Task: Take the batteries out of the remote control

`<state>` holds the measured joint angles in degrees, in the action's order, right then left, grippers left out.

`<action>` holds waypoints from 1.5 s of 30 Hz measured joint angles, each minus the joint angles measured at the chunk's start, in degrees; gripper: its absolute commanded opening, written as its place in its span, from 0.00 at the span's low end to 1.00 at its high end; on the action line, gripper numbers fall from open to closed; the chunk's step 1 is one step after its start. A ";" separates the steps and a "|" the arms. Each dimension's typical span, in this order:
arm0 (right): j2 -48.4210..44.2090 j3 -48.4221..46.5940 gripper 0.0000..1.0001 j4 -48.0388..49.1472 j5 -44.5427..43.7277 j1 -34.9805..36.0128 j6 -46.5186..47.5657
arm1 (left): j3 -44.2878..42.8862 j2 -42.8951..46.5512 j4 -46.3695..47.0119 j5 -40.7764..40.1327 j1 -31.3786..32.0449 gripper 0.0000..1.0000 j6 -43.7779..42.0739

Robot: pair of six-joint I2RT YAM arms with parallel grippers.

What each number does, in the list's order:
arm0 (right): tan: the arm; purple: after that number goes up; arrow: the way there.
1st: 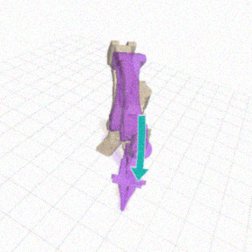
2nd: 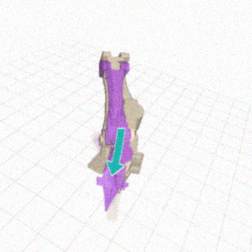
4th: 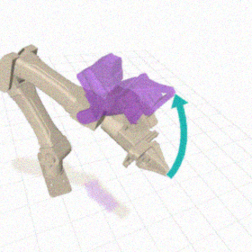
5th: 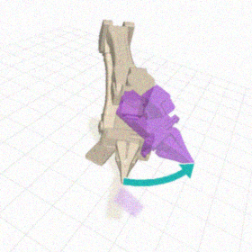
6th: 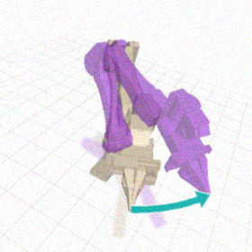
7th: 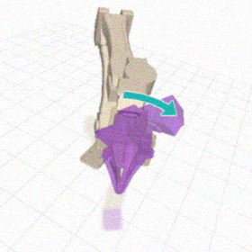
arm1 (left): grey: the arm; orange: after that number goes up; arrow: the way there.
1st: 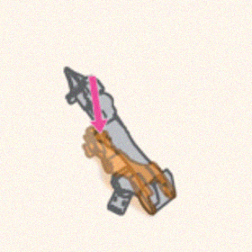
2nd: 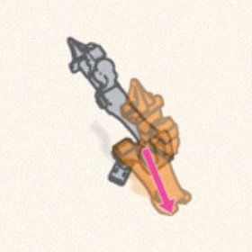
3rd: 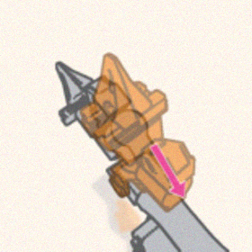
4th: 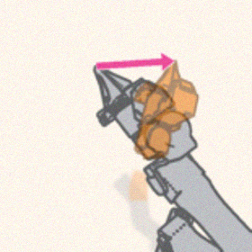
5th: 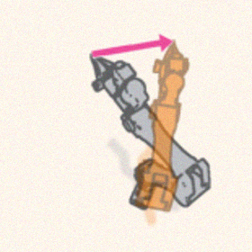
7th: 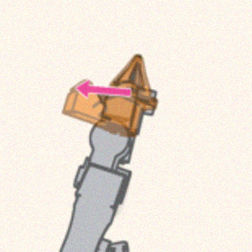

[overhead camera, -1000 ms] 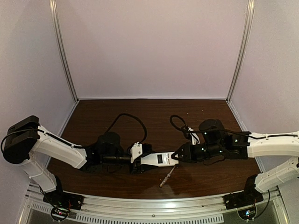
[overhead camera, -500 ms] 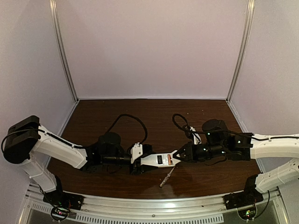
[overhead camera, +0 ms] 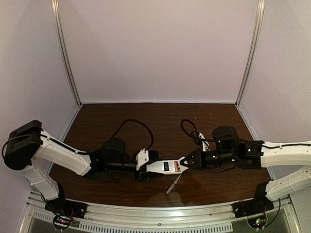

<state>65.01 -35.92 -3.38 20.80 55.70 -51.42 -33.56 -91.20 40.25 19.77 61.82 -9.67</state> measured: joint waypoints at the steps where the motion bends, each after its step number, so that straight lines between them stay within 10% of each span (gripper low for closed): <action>1: -0.02 0.07 0.00 0.22 0.09 0.00 0.00 | 0.00 0.00 0.07 0.00 0.00 0.00 0.00; 45: -3.02 1.09 0.00 4.48 2.99 0.31 -0.15 | 0.28 0.02 3.56 -0.33 0.04 0.00 0.20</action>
<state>62.00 -34.83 1.10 23.79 56.01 -51.57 -33.28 -91.18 43.81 19.44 61.87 -9.47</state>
